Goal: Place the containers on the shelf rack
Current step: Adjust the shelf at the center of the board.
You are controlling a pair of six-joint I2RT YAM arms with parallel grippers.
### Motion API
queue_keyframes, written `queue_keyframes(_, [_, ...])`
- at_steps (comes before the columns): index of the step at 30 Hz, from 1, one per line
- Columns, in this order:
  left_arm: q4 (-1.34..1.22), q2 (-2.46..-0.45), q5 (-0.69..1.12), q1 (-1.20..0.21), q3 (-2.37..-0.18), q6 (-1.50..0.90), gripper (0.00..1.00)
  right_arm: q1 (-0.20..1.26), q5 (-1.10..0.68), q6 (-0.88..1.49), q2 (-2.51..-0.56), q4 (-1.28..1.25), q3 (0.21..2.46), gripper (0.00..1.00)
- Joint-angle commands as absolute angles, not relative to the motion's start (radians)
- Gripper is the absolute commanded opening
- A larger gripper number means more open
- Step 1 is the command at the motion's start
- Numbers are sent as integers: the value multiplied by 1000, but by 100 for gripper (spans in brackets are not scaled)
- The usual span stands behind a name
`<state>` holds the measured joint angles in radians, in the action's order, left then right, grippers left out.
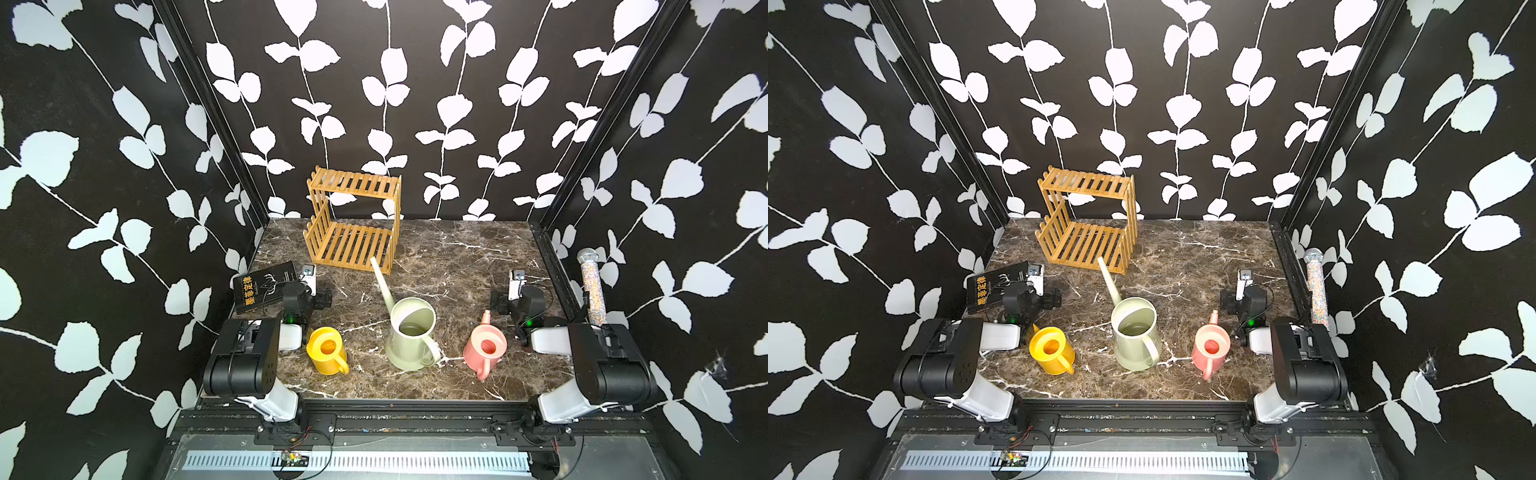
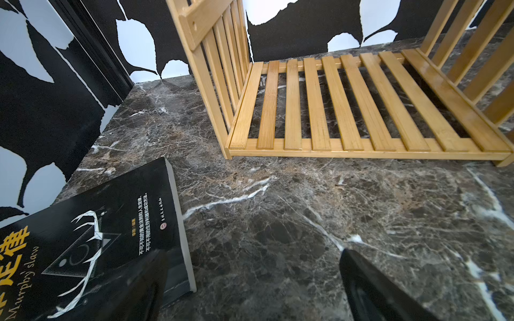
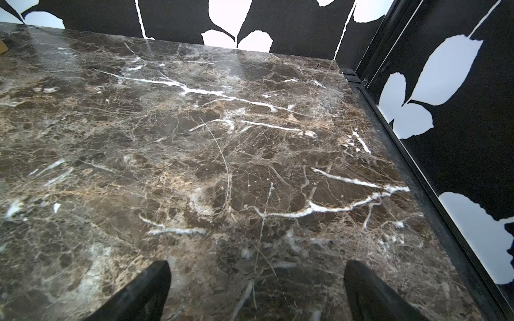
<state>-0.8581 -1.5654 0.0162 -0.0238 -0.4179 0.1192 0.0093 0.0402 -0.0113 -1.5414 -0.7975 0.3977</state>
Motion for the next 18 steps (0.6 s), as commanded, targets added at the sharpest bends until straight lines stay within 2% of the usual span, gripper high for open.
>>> queue_keyframes(1, [-869,-1552,11,-28,-413,114,98,9,35,-6,-1525,-833,408,99])
queue_keyframes(18, [-881,-1555,9,-28,-411,114,99,9,35,-6,-1527,-833,408,99])
